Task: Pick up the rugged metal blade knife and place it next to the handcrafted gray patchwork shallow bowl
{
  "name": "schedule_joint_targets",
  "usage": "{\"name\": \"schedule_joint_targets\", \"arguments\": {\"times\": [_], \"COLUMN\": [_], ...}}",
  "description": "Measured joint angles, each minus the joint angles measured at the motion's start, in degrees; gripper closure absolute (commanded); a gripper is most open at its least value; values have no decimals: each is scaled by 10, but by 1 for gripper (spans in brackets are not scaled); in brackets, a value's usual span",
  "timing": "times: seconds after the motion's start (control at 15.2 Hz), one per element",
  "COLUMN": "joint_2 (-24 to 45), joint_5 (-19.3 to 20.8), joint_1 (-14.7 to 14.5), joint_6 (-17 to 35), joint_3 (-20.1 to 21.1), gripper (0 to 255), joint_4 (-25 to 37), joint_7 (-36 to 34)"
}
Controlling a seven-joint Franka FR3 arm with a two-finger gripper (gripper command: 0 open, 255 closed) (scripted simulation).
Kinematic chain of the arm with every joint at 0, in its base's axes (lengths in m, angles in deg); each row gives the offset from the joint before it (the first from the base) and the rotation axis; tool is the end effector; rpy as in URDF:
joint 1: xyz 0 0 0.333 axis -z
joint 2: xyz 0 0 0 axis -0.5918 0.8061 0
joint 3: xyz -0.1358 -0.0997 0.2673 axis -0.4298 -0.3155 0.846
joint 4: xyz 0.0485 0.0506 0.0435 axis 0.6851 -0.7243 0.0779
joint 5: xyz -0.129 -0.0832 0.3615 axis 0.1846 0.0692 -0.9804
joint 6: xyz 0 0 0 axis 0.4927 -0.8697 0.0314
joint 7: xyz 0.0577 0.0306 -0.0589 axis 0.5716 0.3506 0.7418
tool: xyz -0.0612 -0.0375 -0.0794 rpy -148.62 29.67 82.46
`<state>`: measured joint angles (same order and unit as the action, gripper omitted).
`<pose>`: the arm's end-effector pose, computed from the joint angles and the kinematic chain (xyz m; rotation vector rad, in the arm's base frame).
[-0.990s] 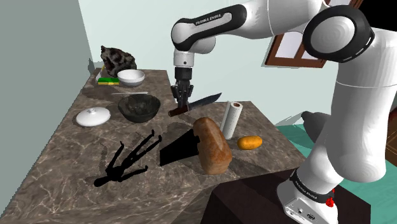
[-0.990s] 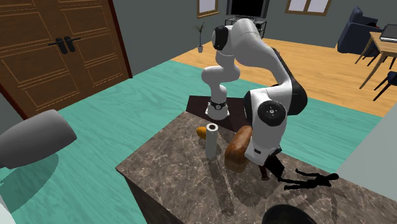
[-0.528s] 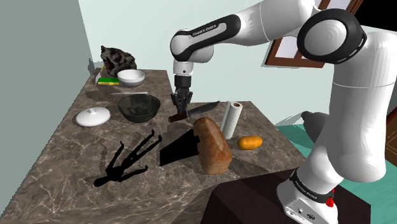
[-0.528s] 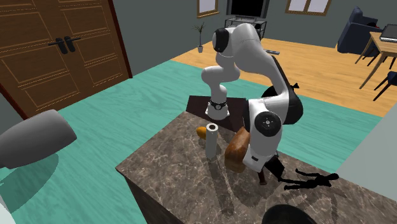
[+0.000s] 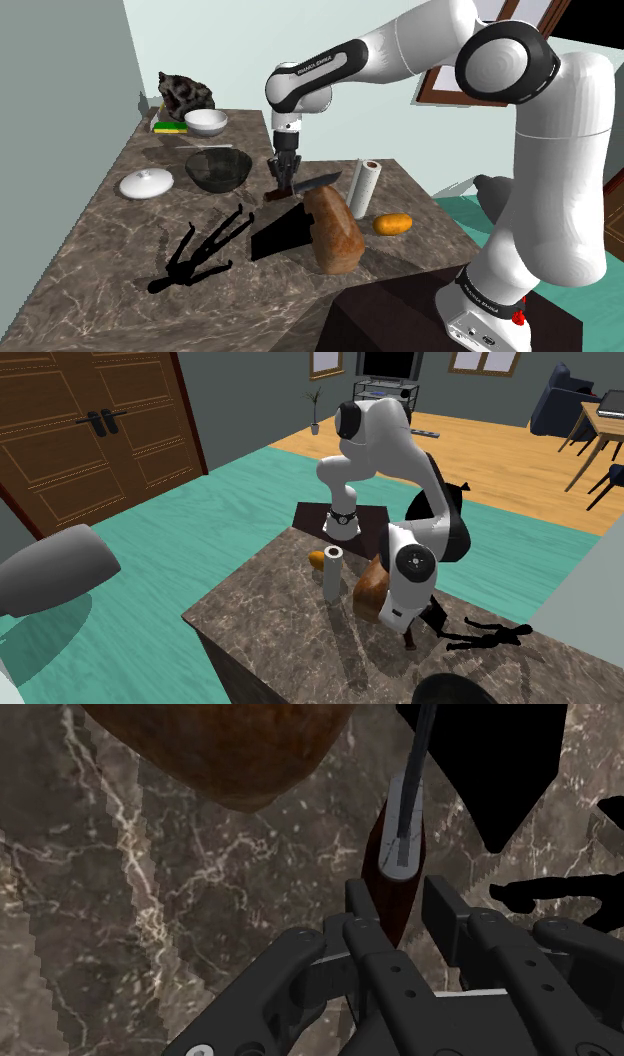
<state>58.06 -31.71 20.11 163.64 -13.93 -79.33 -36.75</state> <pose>0.6100 0.1406 0.2939 -2.8780 -0.2701 0.4130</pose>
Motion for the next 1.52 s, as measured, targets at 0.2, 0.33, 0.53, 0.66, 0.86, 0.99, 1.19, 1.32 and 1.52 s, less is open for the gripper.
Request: {"name": "schedule_joint_targets", "arguments": {"times": [0.2,0.33,0.53,0.66,0.86,0.99,1.19,1.32,1.52], "joint_2": [2,2,2,2,2,-2,-5,-8,-8], "joint_5": [-1,-1,-1,-1,-1,2,8,8,8], "joint_1": [0,0,0,0,0,3,9,9,9], "joint_6": [4,4,5,5,5,-16,-57,-61,-63], "joint_3": [0,0,0,0,0,-2,-5,-6,-6], "gripper": [255,255,0,0,0,0,0,0,0], "joint_4": [-2,-3,-3,-3,-3,14,52,54,54], "joint_7": [1,1,1,1,1,-1,-5,-6,-6]}}
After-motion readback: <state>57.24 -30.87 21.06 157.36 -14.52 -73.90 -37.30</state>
